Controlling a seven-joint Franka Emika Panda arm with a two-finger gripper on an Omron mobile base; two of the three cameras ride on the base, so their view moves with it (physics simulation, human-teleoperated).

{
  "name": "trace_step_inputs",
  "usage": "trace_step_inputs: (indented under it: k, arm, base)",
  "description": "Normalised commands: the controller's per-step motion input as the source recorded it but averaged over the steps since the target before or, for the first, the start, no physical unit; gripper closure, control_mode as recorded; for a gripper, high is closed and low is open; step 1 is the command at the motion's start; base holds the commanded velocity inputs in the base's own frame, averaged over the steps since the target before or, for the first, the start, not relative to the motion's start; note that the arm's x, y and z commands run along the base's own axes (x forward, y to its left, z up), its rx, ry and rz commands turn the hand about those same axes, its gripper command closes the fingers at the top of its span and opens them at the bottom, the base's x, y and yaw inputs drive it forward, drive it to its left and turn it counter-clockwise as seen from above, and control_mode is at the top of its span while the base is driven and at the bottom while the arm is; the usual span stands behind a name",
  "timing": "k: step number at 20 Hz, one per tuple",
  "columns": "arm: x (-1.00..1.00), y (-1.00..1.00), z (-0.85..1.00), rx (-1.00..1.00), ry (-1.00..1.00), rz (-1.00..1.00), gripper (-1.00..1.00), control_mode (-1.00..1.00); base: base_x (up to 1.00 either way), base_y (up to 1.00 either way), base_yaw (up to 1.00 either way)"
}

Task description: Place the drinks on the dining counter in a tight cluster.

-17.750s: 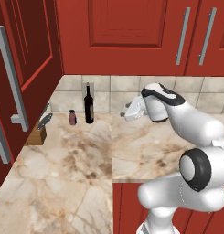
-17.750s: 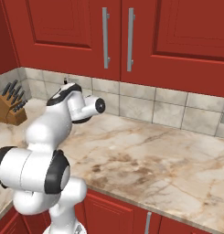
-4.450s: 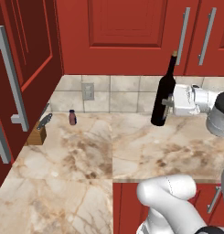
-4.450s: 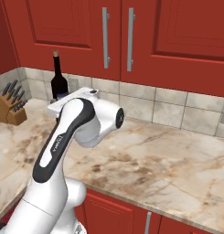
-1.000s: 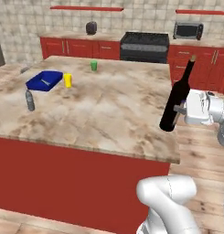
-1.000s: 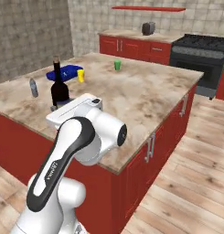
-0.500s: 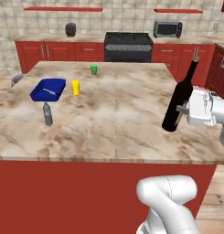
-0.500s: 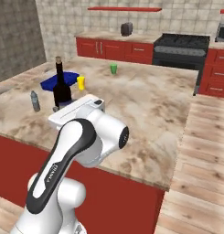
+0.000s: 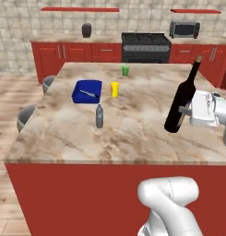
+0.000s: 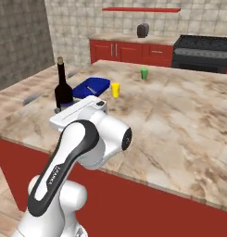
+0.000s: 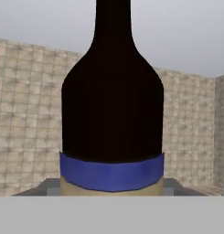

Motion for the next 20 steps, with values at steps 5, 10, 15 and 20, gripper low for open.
trace_step_inputs:
  k: [5,10,15,20]
  arm:
    - [0.00,0.00,0.00,0.00,0.00,0.00,1.00,1.00]
    - [0.00,0.00,0.00,0.00,0.00,0.00,1.00,1.00]
    - [0.00,0.00,0.00,0.00,0.00,0.00,1.00,1.00]
    - [0.00,0.00,0.00,0.00,0.00,0.00,1.00,1.00]
  base:
    - [0.69,0.55,-0.34]
    - [0.86,0.74,-0.36]
    - [0.16,0.13,-0.05]
    - [0.13,0.01,0.00]
